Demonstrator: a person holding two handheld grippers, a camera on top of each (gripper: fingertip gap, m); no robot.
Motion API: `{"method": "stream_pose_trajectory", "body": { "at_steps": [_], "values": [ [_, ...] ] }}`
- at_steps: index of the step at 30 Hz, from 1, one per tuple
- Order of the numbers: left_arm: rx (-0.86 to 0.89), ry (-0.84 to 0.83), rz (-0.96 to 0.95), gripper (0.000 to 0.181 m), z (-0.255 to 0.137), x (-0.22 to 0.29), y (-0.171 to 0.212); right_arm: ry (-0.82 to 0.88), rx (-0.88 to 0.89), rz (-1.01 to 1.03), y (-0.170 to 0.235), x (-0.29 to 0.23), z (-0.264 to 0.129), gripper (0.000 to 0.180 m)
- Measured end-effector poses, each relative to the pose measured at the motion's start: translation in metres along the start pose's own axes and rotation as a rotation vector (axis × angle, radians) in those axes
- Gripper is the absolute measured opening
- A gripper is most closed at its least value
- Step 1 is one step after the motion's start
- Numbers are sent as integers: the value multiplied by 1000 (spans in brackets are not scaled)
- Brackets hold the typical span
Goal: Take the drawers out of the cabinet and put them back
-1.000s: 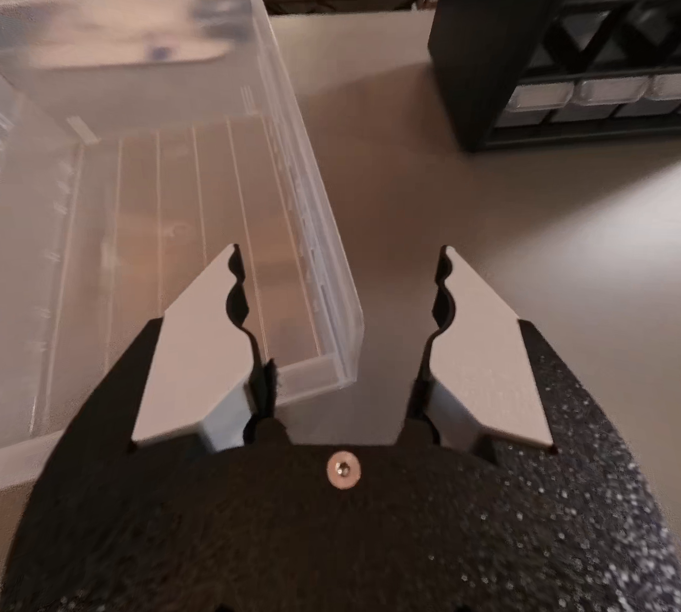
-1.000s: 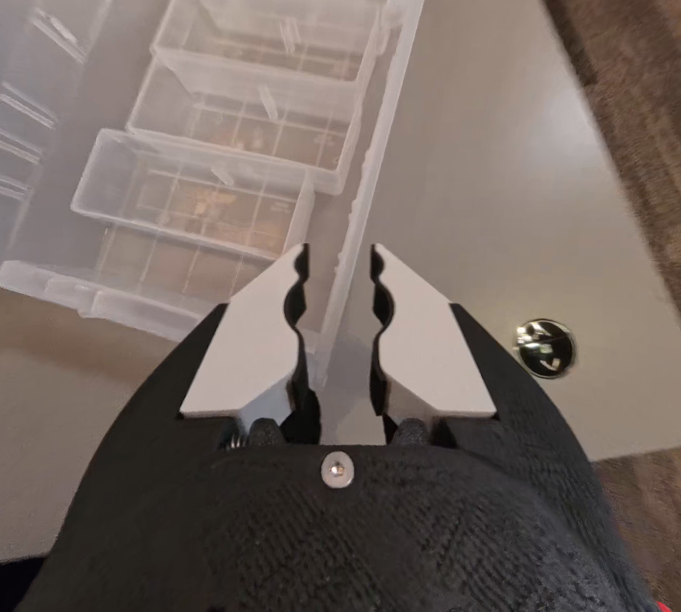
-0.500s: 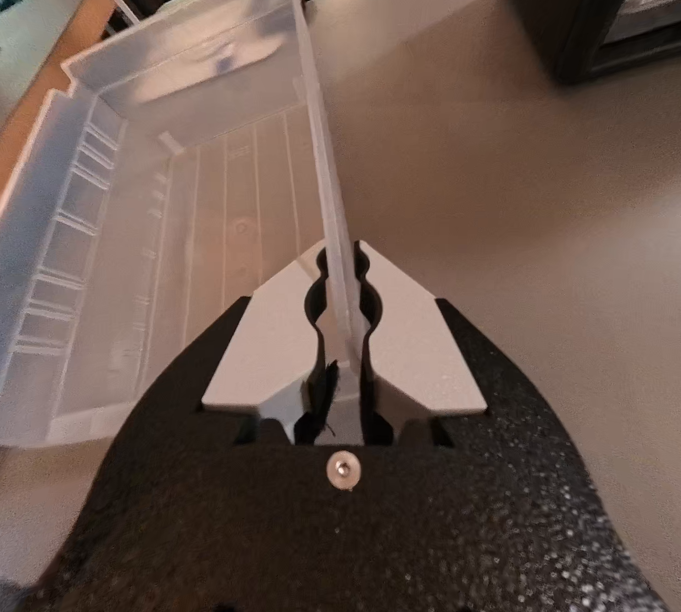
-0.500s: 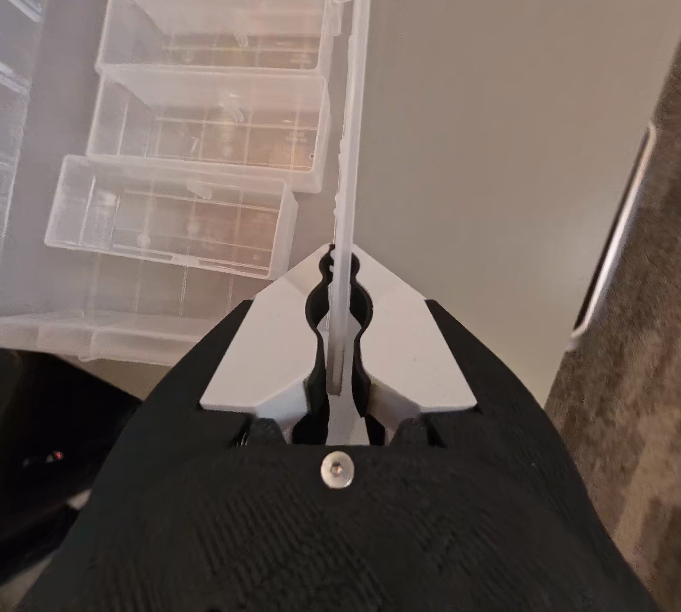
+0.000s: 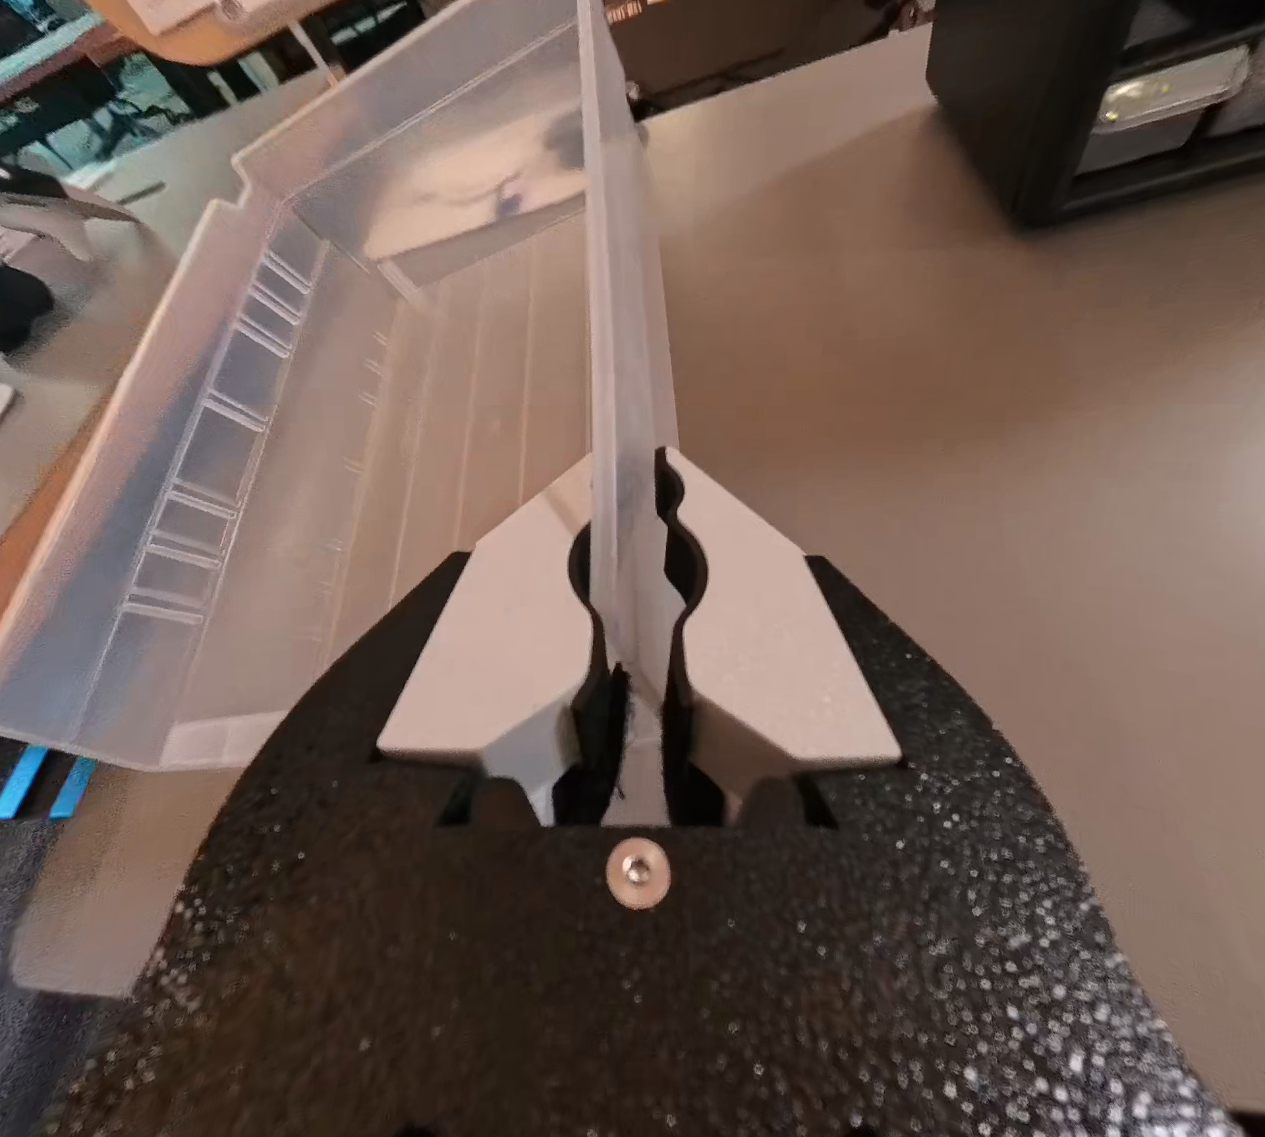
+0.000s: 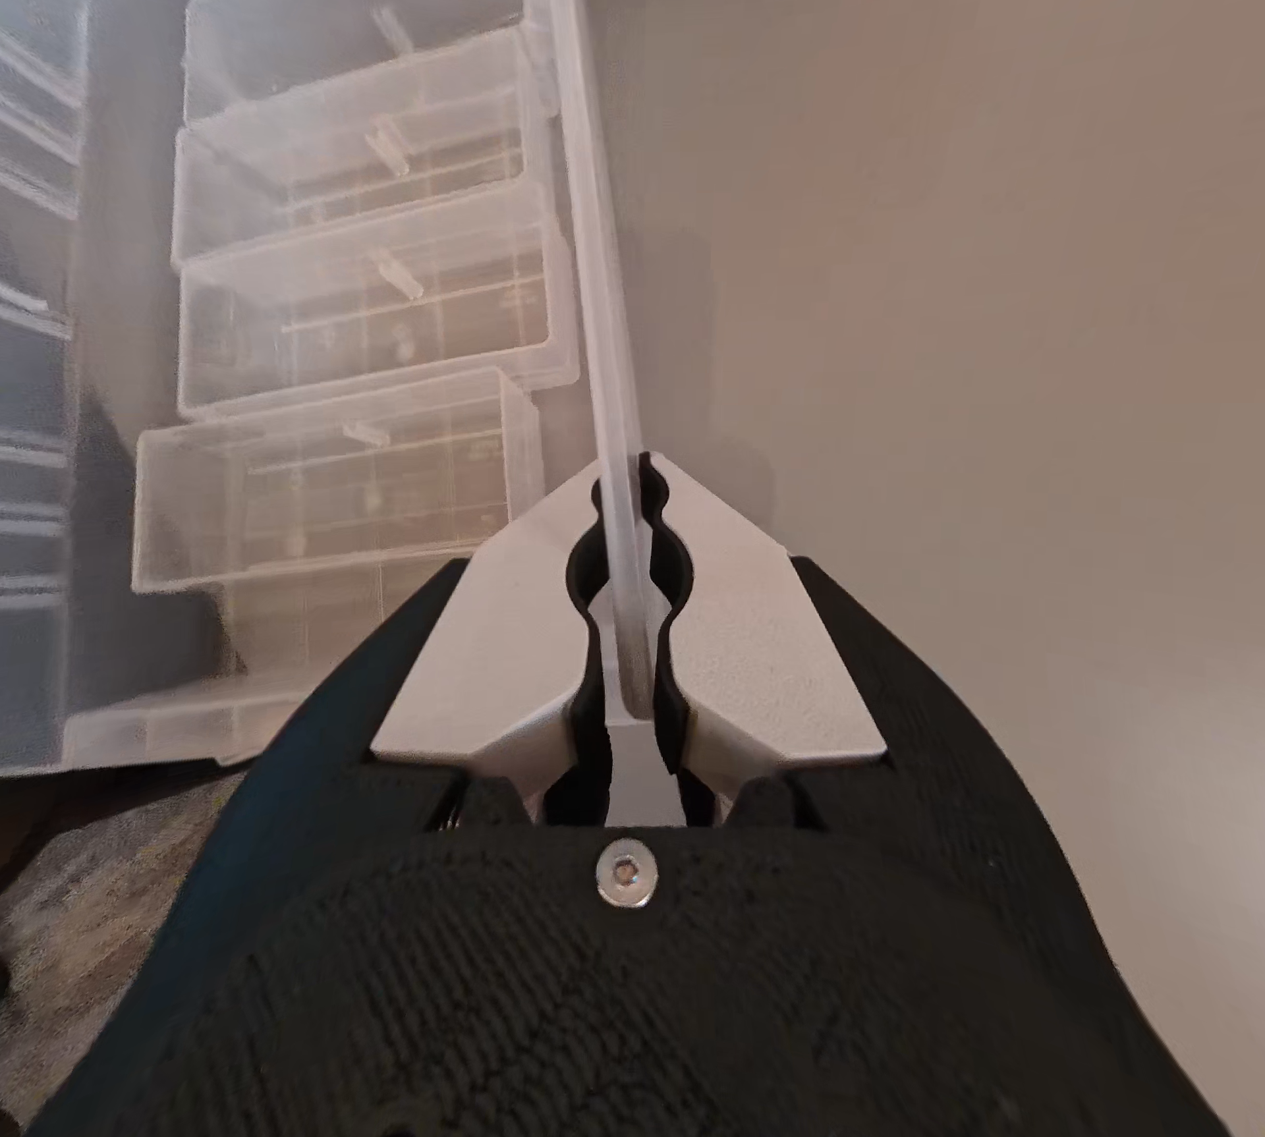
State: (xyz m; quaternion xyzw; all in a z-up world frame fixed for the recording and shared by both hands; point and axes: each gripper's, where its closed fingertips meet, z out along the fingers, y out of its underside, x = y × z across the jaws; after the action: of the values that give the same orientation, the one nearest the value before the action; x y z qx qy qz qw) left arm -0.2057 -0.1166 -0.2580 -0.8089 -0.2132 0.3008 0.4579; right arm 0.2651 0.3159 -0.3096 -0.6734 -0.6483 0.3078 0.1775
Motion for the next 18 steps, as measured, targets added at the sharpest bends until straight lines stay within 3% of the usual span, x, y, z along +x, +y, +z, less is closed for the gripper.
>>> {"method": "stream_pose_trajectory", "body": {
  "at_steps": [8,18],
  "values": [
    [121,-21,30,7,-53,-25,-21,-80,-20,-150,-85,-46,57,4],
    [198,-18,68,7,-79,-63,-27,-159,-52,-65,-163,-139,158,3]
  ]
}}
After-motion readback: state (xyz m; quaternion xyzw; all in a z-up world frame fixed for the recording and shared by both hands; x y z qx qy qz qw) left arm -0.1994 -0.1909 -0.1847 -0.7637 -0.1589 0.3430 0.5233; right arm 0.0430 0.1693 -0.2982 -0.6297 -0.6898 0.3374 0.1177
